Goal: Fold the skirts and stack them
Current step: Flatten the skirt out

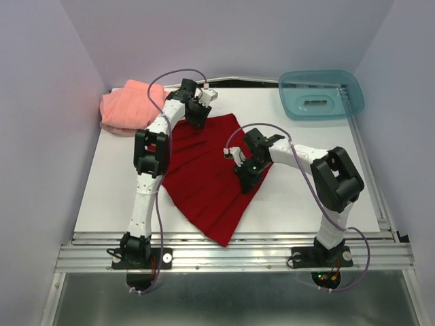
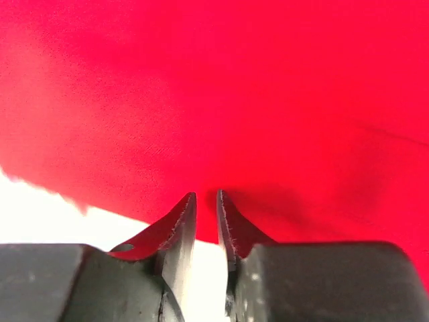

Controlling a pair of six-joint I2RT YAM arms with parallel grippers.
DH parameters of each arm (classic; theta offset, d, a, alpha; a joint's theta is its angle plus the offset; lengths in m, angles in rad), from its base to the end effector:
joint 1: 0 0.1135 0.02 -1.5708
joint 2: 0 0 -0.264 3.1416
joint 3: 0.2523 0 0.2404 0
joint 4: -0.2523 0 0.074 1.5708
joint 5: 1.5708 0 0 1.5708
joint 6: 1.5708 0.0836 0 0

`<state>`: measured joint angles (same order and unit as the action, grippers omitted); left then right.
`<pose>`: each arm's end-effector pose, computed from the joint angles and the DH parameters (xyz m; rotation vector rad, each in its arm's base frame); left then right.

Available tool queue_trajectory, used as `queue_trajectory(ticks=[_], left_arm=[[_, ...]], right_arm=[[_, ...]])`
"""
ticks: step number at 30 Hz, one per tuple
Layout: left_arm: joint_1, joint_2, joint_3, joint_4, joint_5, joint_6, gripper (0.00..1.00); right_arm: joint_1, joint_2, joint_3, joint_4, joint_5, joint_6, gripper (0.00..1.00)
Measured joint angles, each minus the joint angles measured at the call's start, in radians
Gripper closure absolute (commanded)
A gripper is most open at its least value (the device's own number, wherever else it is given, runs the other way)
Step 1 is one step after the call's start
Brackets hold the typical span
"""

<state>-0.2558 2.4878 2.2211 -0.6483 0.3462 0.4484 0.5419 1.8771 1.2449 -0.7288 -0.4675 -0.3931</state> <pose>0.5375 -0.1699 0.1496 0.9767 2.2379 -0.3445 0.2837 0.2148 0.1307 -1.3652 2.5438 0.7078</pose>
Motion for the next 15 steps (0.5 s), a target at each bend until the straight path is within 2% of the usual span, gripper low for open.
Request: queue_trajectory(ticks=[1,2,5,7,11,15], left_arm=[[-0.013,0.039,0.068,-0.003,-0.003,0.000,0.50],[-0.026,0.062,0.106,0.002,-0.006,-0.001,0.41],[-0.047,0.058,0.096,0.021,-0.006,-0.012,0.27],[-0.059,0.002,-0.004,0.090,-0.005,-0.025,0.24],[-0.056,-0.185,-0.213,0.150,-0.001,-0.040,0.23],[-0.051,-0.362,-0.286,0.212,0.032,-0.041,0.23]], right_arm=[[0.026,-0.006,0.003,-0.006,-0.057,0.024,0.75],[0.037,-0.014,0.008,-0.012,-0.093,0.039,0.75],[0.034,-0.065,0.070,-0.022,-0.177,0.124,0.72],[0.003,-0.105,0.117,0.000,-0.193,0.179,0.72],[-0.140,-0.156,0.226,0.074,-0.144,0.254,0.73],[-0.257,-0.123,0.249,0.124,-0.061,0.267,0.71]])
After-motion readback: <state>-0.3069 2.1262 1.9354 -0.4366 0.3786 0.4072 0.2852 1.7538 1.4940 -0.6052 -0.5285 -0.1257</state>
